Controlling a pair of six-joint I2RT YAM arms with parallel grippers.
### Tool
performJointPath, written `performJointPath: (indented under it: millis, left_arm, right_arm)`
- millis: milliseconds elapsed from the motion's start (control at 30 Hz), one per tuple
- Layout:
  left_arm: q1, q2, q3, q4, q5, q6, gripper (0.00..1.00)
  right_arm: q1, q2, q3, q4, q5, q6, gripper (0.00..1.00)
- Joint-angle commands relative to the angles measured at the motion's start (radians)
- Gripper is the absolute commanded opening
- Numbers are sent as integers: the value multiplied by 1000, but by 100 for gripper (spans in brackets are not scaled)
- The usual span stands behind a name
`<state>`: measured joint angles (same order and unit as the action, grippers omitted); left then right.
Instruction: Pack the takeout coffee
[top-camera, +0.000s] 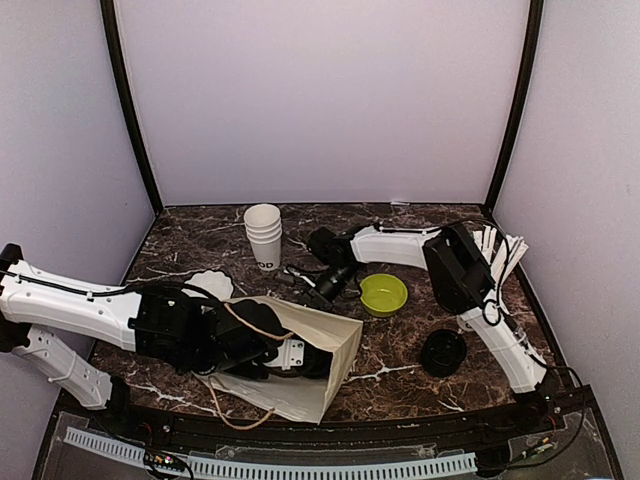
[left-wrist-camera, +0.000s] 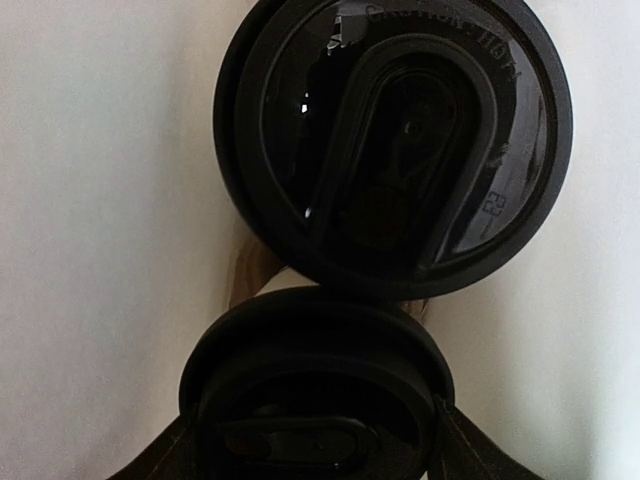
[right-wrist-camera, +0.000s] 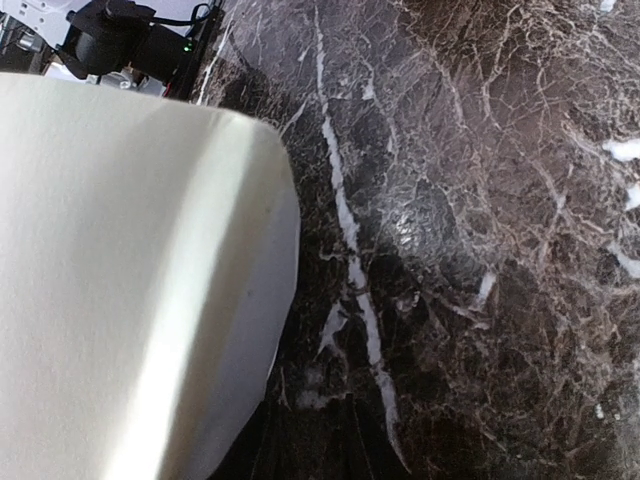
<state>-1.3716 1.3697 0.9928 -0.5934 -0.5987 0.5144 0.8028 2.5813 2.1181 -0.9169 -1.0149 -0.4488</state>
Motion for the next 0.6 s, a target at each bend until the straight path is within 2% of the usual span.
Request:
performJointPath:
  millis: [0, 200, 267, 367, 567]
  left_arm:
    - [15, -20, -2, -32, -2, -24, 44]
    - [14, -28, 9, -47, 60, -26, 44]
    - [14, -23, 20, -73, 104, -28, 44]
    - [14, -9, 23, -101, 160, -27, 43]
    - [18, 24, 54, -145, 210, -38, 40]
  right_arm:
    - [26, 22, 11, -107, -174, -67, 22]
    - [40, 34, 22, -130, -208, -66, 22]
    - [39, 36, 15, -93, -183, -16, 26]
    - [12, 26, -4, 6, -72, 98, 32]
    - [-102, -76, 10, 122, 109, 213, 47]
